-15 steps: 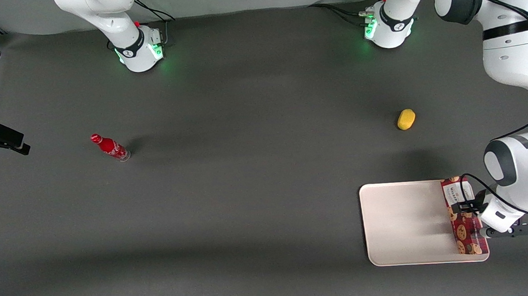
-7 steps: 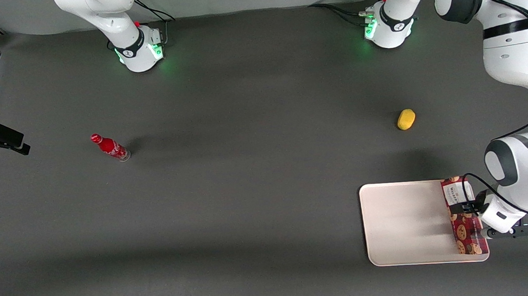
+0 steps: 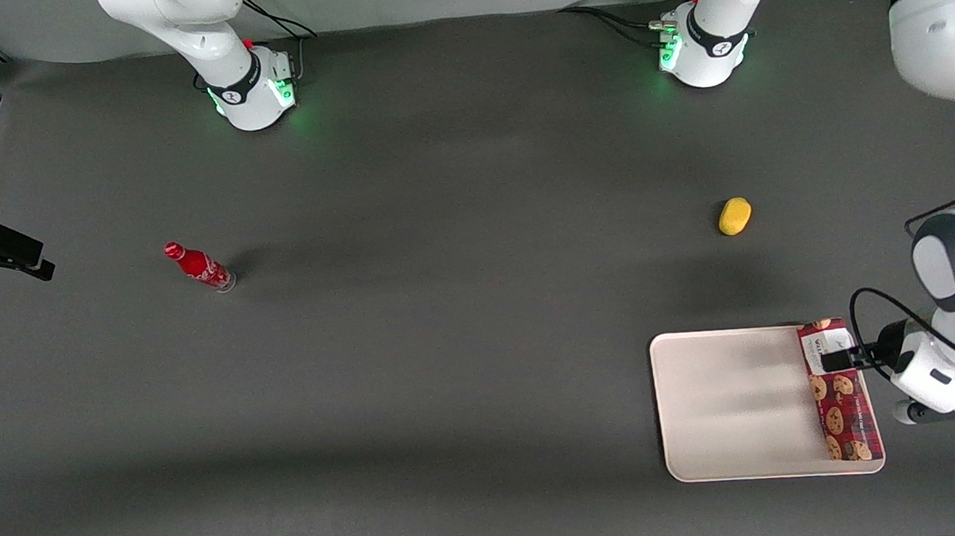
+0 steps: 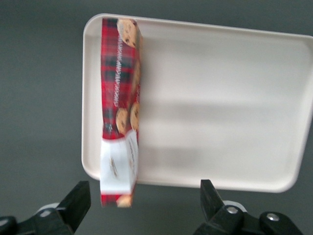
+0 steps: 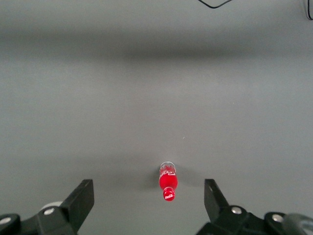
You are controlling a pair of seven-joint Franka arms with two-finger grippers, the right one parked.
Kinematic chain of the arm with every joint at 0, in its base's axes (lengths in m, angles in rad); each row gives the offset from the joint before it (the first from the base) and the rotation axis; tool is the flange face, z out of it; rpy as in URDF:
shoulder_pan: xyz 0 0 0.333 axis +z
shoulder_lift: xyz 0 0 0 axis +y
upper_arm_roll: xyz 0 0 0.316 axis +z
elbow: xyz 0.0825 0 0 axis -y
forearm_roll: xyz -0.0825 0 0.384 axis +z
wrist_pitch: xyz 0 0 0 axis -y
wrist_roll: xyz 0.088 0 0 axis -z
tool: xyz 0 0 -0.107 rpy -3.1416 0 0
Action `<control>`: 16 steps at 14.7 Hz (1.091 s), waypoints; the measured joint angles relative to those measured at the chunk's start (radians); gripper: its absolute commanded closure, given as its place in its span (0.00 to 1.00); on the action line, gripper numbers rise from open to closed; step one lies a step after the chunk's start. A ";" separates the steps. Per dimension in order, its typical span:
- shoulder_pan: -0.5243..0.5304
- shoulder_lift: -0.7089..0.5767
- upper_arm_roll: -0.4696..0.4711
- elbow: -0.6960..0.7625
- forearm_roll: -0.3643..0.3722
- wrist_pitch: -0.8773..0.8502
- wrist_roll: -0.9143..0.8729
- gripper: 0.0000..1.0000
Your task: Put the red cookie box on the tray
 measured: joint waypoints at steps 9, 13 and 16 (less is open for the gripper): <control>-0.036 -0.472 -0.141 -0.409 0.054 -0.108 -0.174 0.00; -0.036 -0.650 -0.174 -0.560 0.073 -0.120 -0.214 0.00; -0.030 -0.689 -0.120 -0.526 0.077 -0.142 -0.170 0.00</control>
